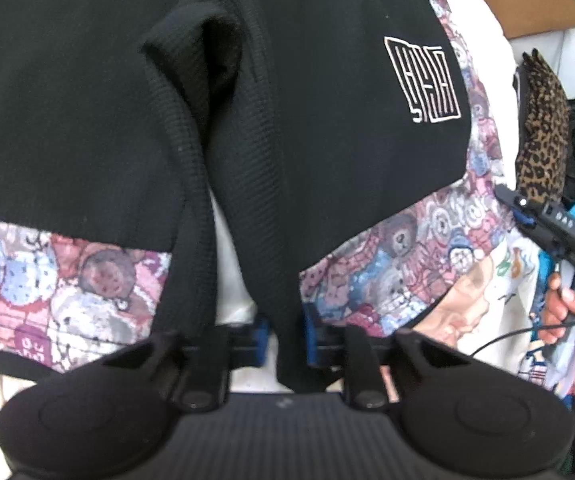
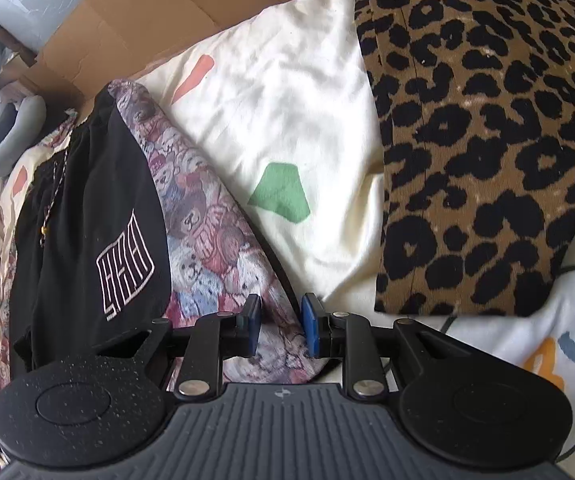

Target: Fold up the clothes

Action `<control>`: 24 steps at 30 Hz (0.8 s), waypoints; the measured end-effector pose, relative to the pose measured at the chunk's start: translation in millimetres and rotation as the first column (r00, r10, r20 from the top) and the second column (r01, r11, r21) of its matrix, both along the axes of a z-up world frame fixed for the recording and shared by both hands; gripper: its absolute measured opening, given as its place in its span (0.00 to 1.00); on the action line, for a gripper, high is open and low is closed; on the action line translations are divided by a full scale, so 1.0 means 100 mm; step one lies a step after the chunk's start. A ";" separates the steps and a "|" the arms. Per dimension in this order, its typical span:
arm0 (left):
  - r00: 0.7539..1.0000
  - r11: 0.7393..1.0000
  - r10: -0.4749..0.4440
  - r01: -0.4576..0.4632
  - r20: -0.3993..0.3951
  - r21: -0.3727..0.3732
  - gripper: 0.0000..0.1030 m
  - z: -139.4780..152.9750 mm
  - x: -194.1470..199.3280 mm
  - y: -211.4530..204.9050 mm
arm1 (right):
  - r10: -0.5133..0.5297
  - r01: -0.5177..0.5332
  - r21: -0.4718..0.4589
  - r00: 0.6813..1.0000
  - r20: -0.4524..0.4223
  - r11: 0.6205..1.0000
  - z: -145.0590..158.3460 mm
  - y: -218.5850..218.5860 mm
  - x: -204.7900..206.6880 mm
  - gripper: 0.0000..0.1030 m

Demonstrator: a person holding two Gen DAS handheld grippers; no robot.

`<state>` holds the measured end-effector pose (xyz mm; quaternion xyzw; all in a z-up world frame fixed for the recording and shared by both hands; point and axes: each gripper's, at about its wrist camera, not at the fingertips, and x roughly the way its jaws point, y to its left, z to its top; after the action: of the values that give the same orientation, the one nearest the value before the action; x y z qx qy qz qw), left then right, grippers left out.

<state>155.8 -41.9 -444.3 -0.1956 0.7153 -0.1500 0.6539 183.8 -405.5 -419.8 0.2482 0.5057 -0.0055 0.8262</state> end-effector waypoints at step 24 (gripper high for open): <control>1.000 1.000 -0.023 0.023 0.015 -0.012 0.01 0.06 -0.21 0.04 | 0.059 -0.060 -0.015 0.996 -0.065 0.998 -0.04 -0.02 -0.17 0.15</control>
<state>135.0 -38.4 -438.6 -0.1901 0.7117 -0.1633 0.6562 167.3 -407.4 -423.7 0.2259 0.5394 0.0068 0.8112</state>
